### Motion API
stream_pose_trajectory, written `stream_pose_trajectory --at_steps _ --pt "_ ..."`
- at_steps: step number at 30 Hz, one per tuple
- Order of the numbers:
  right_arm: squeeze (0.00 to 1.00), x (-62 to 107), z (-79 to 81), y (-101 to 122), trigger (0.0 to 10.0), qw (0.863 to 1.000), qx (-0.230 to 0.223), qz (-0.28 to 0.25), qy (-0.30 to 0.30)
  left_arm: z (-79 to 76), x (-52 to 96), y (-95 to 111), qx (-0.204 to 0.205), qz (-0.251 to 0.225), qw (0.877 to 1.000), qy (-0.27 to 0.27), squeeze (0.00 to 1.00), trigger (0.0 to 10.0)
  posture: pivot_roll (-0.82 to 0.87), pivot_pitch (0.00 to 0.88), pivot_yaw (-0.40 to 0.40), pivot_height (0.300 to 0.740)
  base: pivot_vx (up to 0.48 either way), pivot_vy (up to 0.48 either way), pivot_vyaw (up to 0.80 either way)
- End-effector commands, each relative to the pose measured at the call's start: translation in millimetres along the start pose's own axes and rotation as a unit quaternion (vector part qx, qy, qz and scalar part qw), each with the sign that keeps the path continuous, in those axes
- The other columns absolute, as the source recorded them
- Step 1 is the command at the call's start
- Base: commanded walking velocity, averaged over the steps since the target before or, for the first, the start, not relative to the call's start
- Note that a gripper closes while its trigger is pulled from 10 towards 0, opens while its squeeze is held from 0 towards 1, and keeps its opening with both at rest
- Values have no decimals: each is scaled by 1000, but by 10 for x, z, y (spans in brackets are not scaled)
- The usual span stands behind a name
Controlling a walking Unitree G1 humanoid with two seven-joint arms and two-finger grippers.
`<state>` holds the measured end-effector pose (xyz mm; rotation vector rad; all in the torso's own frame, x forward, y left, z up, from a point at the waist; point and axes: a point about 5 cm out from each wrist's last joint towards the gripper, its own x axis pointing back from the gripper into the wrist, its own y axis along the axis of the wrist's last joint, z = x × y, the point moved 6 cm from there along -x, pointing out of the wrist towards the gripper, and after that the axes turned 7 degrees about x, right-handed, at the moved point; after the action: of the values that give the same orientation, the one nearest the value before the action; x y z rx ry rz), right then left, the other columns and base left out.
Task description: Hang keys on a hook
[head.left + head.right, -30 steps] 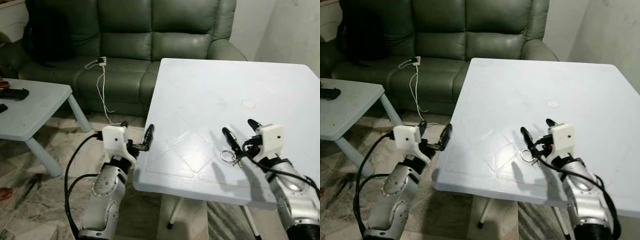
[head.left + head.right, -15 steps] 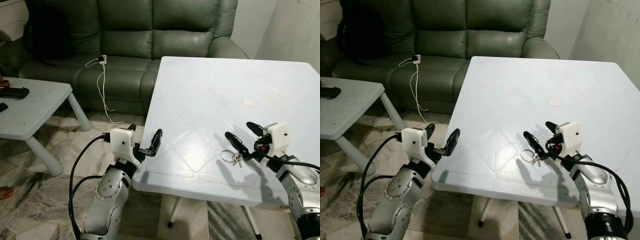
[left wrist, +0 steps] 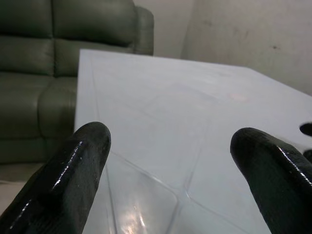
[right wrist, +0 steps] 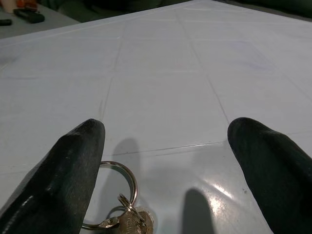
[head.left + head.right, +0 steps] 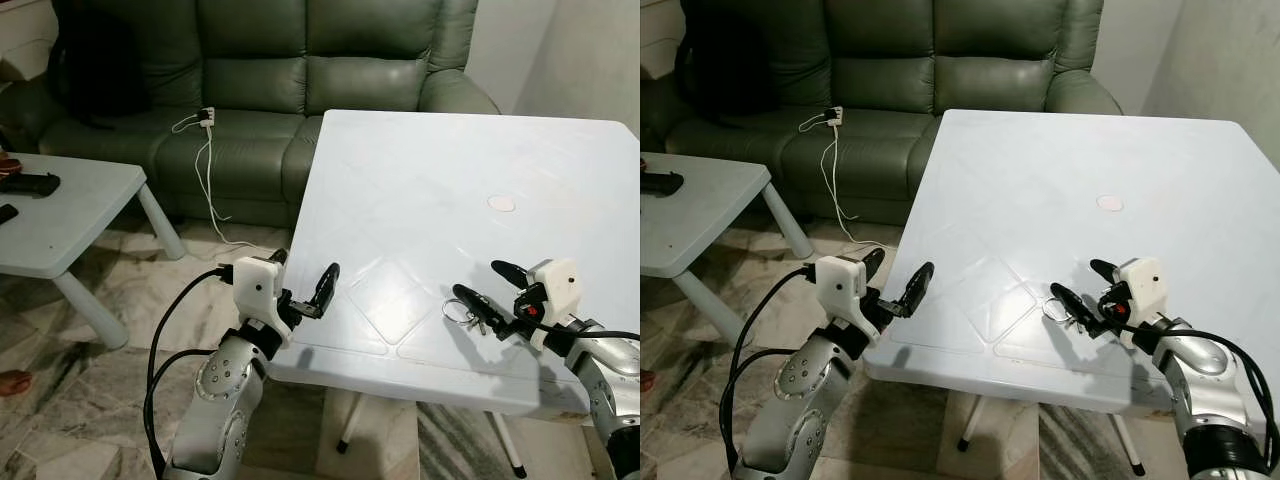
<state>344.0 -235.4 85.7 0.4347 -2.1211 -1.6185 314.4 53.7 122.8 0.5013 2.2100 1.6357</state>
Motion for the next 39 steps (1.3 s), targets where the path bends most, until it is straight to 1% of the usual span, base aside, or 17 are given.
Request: stream_pose_trajectory --at_steps 1,17,18,19,20,21,22,23,29,30,32,34,35,36,37,38,39 --pt "0 -15 -31 57 10000 1000 16 -2 10 -38 11 1 0 4 1000 -8 0 10000 -33 34 0 740 0 0 0" --pt "0 109 -13 -92 10000 996 45 40 64 -119 35 -95 2 25 999 -23 0 10000 -38 39 5 740 0 0 0" --pt "0 116 13 -125 8275 995 49 47 74 -120 36 -93 2 24 999 -23 0 10000 -38 39 5 740 0 0 0" --pt "0 118 19 -133 8275 995 50 48 76 -120 37 -92 1 24 999 -23 0 10000 -38 39 5 740 0 0 0" --pt "0 125 29 -151 6000 994 52 52 80 -121 38 -93 2 25 999 -23 0 10000 -39 39 5 740 0 0 0" --pt "0 130 37 -164 6000 994 54 54 82 -121 39 -94 2 25 999 -23 0 10000 -38 39 5 740 0 0 0" --pt "0 137 50 -176 3725 993 52 56 87 -122 42 -94 2 25 999 -23 0 10000 -37 39 4 740 0 0 0" --pt "0 141 57 -182 0 993 52 56 88 -122 45 -95 2 25 999 -23 0 10000 -37 38 3 740 0 0 0" --pt "0 141 64 -198 0 993 50 59 90 -115 44 -95 4 25 999 -21 0 10000 -35 37 3 740 0 0 0" --pt "0 141 59 -202 627 993 49 59 88 -115 43 -95 3 25 999 -20 0 10000 -34 36 3 740 0 0 0" --pt "0 143 58 -206 627 993 46 59 89 -115 43 -96 3 25 999 -20 0 10000 -34 36 3 740 0 0 0" --pt "0 148 51 -221 3961 993 43 63 88 -116 43 -96 3 25 999 -19 0 10000 -35 34 4 740 0 0 0" --pt "0 151 52 -231 3961 993 40 65 90 -116 42 -97 3 25 999 -19 0 10000 -35 34 4 740 0 0 0" --pt "0 153 49 -235 5412 993 39 65 89 -117 43 -97 3 26 999 -19 0 10000 -35 33 3 740 0 0 0" --pt "0 156 48 -238 4353 993 39 65 89 -117 44 -98 2 26 999 -19 0 10000 -35 32 3 740 0 0 0" --pt "0 159 39 -242 510 993 36 65 87 -119 43 -98 2 26 999 -19 0 10000 -35 32 3 740 0 0 0" --pt "0 159 39 -242 510 993 36 65 87 -119 43 -98 2 26 999 -19 0 10000 -35 32 3 740 0 0 0"
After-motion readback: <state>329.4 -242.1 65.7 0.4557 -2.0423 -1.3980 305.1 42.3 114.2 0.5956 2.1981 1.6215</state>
